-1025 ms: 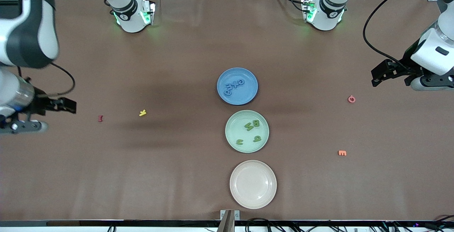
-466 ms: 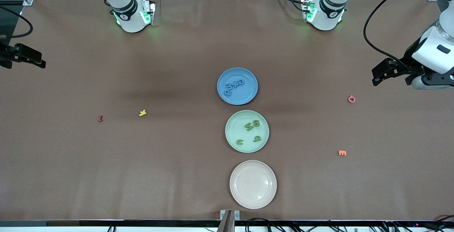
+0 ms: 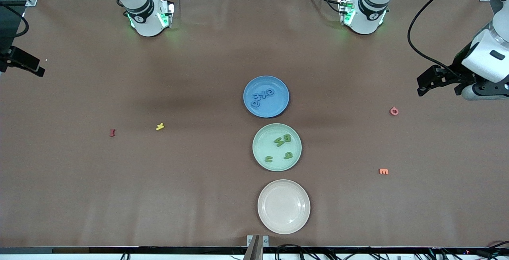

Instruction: Sort letters by color into matching plates

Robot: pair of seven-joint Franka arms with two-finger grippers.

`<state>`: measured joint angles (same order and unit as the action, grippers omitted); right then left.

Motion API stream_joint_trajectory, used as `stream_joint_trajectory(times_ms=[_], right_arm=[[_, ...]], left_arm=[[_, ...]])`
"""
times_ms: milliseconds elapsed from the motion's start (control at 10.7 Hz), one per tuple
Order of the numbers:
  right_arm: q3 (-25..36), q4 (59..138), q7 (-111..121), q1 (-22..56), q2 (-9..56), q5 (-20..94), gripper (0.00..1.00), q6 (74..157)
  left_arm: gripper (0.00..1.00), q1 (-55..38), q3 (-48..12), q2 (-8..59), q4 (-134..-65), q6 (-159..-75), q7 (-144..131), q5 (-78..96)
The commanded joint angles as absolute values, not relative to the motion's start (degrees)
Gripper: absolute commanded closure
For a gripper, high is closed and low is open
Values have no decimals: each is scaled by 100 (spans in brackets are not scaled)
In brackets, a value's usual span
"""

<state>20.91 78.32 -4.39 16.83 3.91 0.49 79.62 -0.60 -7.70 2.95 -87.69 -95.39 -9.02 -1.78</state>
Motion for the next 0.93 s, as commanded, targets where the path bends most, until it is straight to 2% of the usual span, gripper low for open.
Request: stream_joint_trajectory(times_ms=[0,839], right_arm=[[2030,8357,-747,1644,246,62,0,8409],[2083,8429,-747,1705,325,44,0,8447]], left_arm=[[0,-53,-791,255,-8692,-9448,-826,-316],[0,-44,-800,255,-8692,-9413,-826,-308]])
